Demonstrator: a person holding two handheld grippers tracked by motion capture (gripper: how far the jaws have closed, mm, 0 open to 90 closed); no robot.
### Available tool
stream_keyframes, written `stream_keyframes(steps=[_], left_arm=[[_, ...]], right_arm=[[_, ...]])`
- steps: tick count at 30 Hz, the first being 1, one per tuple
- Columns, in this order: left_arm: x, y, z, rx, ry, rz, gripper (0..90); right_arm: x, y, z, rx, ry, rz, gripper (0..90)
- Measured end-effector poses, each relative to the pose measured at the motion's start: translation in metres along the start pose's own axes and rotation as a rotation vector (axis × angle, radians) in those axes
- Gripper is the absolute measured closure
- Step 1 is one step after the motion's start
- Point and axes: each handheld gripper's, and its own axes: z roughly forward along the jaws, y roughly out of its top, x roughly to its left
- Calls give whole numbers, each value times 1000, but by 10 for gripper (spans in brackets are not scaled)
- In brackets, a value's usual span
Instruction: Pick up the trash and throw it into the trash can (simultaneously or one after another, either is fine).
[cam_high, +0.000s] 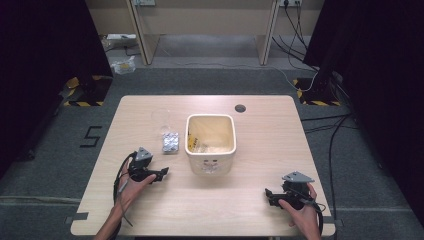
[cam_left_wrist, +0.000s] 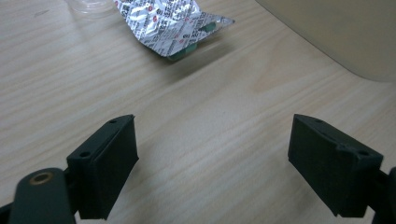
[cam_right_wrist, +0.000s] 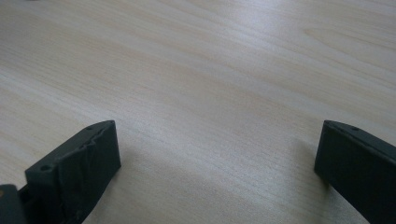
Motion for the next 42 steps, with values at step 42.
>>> stream_keyframes(steps=[42], left_arm=[[20, 65, 54, 29, 32, -114, 150]], right_arm=[[0, 0, 1, -1, 5, -6, 3]])
